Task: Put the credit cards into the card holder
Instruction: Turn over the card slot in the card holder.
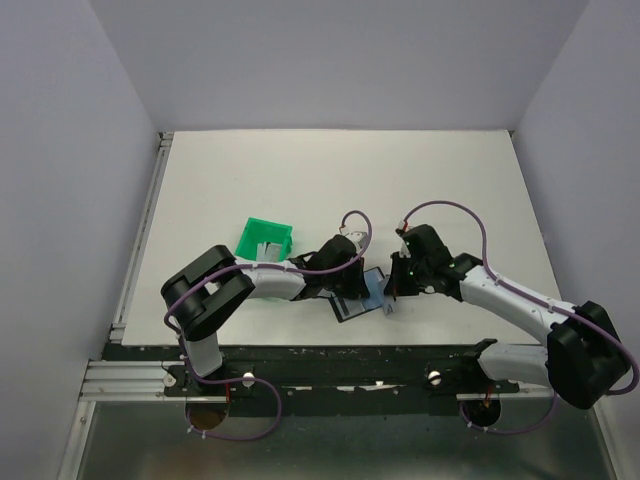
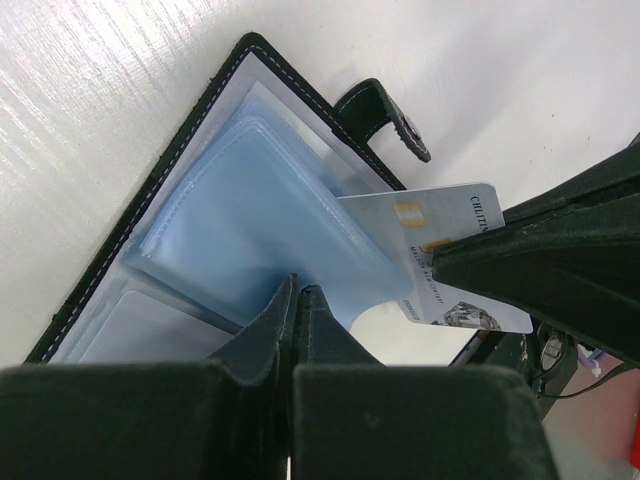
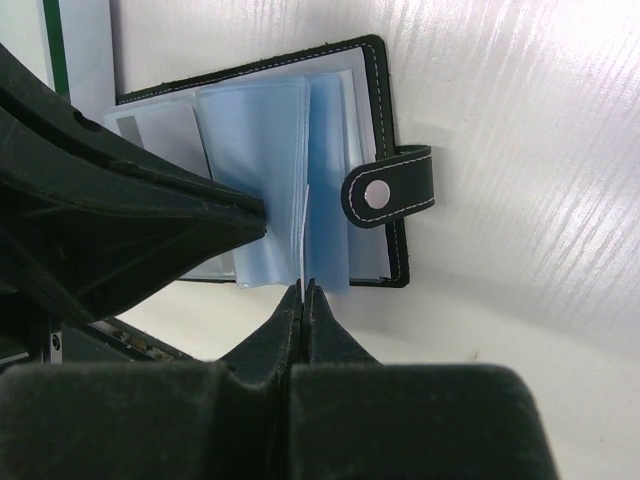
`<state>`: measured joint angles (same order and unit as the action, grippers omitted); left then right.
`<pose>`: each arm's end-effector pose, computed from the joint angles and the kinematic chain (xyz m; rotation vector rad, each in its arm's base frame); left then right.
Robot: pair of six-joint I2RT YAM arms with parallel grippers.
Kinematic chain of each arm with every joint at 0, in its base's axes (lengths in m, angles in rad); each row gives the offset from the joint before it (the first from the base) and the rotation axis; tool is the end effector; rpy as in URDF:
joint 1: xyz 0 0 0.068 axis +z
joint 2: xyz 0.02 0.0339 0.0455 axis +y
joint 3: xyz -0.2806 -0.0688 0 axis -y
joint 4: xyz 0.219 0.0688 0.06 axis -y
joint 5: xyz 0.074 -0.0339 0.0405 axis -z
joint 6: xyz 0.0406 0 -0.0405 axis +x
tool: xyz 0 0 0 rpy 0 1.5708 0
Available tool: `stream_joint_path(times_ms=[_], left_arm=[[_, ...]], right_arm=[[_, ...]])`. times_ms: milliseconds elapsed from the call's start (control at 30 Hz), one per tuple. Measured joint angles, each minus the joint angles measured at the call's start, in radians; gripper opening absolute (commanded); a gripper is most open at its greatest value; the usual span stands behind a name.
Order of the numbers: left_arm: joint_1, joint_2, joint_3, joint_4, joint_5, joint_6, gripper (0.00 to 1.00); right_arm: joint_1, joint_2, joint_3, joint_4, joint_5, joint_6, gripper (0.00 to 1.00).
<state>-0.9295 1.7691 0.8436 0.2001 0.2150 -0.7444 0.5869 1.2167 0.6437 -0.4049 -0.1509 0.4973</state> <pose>0.1964 -0.2776 0.1743 0.3567 2.5117 -1.0296 0.1657 0.1175 0.2137 -0.1797 2.6429 0.5888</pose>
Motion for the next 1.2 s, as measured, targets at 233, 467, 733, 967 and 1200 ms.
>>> stream_joint_path(times_ms=[233, 467, 733, 967, 1200], left_arm=[[0.000, 0.000, 0.000, 0.000, 0.000, 0.000, 0.00], [0.000, 0.000, 0.000, 0.000, 0.000, 0.000, 0.00], [0.000, 0.000, 0.000, 0.000, 0.000, 0.000, 0.00], [0.000, 0.000, 0.000, 0.000, 0.000, 0.000, 0.00], [0.000, 0.000, 0.005, -0.008, 0.000, 0.001, 0.00]], right_arm=[[0.000, 0.001, -0.007, 0.023, -0.022, 0.008, 0.01], [0.000, 0.015, -0.009, 0.055, -0.049, 0.018, 0.00], [0.000, -0.030, -0.010, 0.029, 0.018, 0.027, 0.01], [0.000, -0.007, 0.018, -0.008, 0.068, -0.004, 0.01], [-0.007, 0.115, 0.077, -0.014, 0.068, -0.055, 0.01]])
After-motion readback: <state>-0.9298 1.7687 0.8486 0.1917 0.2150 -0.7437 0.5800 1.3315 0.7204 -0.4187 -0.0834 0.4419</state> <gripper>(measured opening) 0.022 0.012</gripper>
